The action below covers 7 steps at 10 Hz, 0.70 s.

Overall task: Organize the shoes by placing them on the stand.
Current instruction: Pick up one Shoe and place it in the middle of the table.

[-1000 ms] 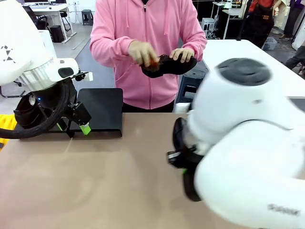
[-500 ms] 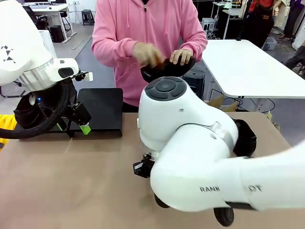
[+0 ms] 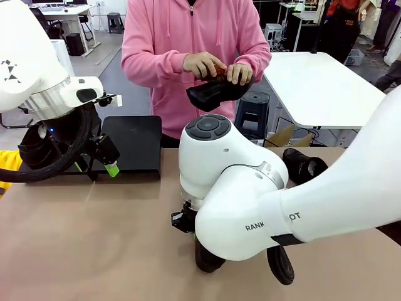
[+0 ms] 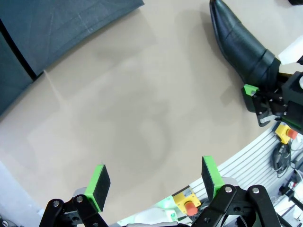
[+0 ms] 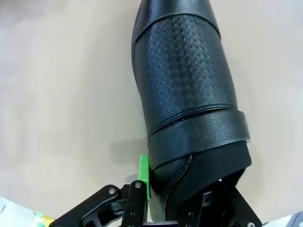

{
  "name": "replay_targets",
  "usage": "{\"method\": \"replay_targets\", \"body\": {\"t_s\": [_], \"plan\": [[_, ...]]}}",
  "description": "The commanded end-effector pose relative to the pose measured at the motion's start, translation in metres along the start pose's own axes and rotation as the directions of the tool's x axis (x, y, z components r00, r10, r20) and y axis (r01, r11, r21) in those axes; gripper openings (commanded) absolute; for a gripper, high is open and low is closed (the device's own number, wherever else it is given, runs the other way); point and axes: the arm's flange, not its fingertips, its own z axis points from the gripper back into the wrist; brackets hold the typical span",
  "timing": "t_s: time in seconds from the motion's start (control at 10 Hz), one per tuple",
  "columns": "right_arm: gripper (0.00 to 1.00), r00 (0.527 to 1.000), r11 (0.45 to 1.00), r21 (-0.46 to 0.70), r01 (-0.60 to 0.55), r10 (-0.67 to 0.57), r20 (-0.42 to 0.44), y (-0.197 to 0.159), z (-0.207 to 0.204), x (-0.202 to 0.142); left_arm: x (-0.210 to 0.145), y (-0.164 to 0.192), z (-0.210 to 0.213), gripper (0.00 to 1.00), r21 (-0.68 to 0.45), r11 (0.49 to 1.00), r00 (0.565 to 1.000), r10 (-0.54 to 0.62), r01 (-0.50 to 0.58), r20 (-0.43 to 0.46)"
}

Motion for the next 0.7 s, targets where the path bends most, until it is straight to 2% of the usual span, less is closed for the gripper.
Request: {"method": "replay_targets", "body": {"t_s": [0.0, 0.2, 0.3, 0.4, 0.6], "plan": [[0.47, 0.999, 1.0, 0.008, 0.028, -0.028, 0.039, 0.015, -0.002, 0.005, -0.004, 0.001, 0.001, 1.0, 0.013, 1.0, 1.0, 0.001, -0.001, -0.005], [0.86, 0.998, 0.999, 0.019, 0.027, -0.027, 0.049, 0.013, 0.003, 0.004, -0.004, 0.001, 0.001, 1.0, 0.013, 1.0, 1.0, 0.001, -0.001, -0.005], [1.0, 0.998, 0.999, 0.029, 0.039, -0.041, 0.052, 0.01, 0.009, 0.004, -0.004, 0.001, 0.001, 1.0, 0.013, 1.0, 1.0, 0.001, -0.001, -0.005], [1.0, 0.997, 0.997, 0.043, 0.059, -0.061, 0.038, 0.006, 0.015, 0.003, -0.004, 0.001, 0.001, 1.0, 0.013, 1.0, 1.0, 0.001, -0.001, -0.005], [1.0, 0.995, 0.985, 0.14, 0.098, -0.1, 0.007, -0.009, 0.041, -0.002, -0.004, 0.001, 0.001, 1.0, 0.013, 1.0, 1.0, 0.001, -0.001, -0.005]]}}
